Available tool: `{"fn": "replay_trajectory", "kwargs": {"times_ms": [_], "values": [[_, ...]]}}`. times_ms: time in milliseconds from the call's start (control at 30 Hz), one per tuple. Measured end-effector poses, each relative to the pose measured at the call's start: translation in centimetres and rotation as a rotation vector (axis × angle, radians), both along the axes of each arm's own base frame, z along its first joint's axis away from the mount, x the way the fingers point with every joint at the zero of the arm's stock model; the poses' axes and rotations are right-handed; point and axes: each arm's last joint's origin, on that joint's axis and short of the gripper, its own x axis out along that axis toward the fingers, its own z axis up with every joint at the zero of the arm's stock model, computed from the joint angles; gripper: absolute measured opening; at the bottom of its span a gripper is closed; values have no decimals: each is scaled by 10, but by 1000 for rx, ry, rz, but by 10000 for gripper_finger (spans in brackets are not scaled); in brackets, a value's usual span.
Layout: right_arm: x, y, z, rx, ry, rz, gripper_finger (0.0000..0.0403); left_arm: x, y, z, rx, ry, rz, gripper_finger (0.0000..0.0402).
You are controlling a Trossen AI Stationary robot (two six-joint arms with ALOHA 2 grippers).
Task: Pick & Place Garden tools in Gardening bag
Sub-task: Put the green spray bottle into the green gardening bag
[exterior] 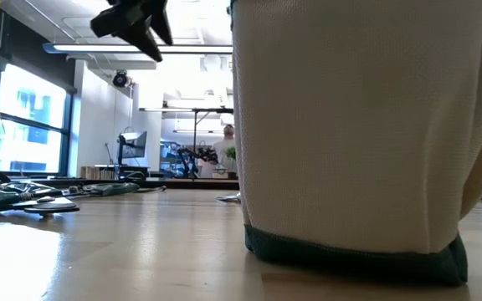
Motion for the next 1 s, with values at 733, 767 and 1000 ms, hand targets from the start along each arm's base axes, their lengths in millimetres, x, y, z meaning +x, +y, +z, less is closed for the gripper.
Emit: {"fn": "replay_trajectory", "kwargs": {"times_ms": [733, 767, 1000], "values": [[-20, 5, 11, 39, 137, -82, 41, -4, 0, -3, -97, 5, 36, 253], [-21, 5, 11, 43, 148, -81, 41, -4, 0, -3, -97, 5, 36, 253], [-25, 2, 5, 110, 248, -110, 41, -4, 0, -3, -97, 4, 36, 253]]}}
